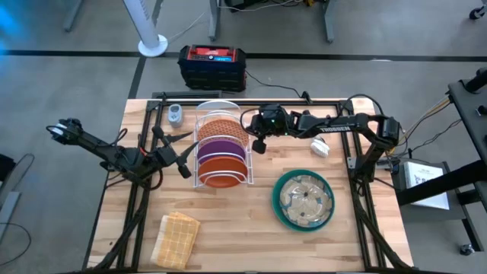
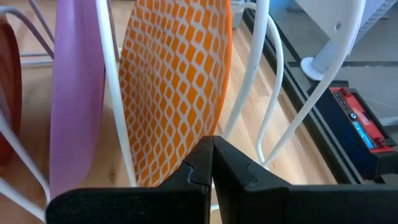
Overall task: Sort dishes
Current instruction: Put the orange/white plate into the dish rack
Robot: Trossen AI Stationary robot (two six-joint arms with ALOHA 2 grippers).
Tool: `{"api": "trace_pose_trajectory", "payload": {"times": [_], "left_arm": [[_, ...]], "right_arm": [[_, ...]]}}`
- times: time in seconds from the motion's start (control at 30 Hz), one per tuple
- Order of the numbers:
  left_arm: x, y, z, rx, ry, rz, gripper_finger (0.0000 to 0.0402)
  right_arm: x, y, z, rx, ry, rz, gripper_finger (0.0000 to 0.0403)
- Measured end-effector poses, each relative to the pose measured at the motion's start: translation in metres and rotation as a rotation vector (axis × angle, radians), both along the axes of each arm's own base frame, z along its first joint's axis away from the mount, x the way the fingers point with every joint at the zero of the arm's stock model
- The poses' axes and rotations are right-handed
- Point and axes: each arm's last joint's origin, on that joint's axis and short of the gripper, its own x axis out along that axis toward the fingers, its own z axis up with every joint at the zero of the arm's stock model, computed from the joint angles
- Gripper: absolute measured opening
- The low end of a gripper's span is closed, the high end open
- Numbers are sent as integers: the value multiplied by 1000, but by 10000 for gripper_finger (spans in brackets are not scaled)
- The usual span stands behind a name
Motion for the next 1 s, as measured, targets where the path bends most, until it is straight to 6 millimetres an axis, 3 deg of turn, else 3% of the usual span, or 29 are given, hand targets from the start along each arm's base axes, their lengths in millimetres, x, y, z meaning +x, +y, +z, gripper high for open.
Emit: {"api": "trace_pose_trajectory", "payload": {"times": [0.33, 0.53, 1.0], "left_arm": [[0, 0, 0, 1, 1, 0, 155], [0, 0, 0, 2, 5, 0, 155], [0, 0, -2, 9, 19, 0, 155]], "right_arm": [[2, 0, 4, -5, -9, 0, 0], [-3, 0, -2, 15, 69, -37, 0], [4, 1, -9, 15, 38, -29, 0]]}}
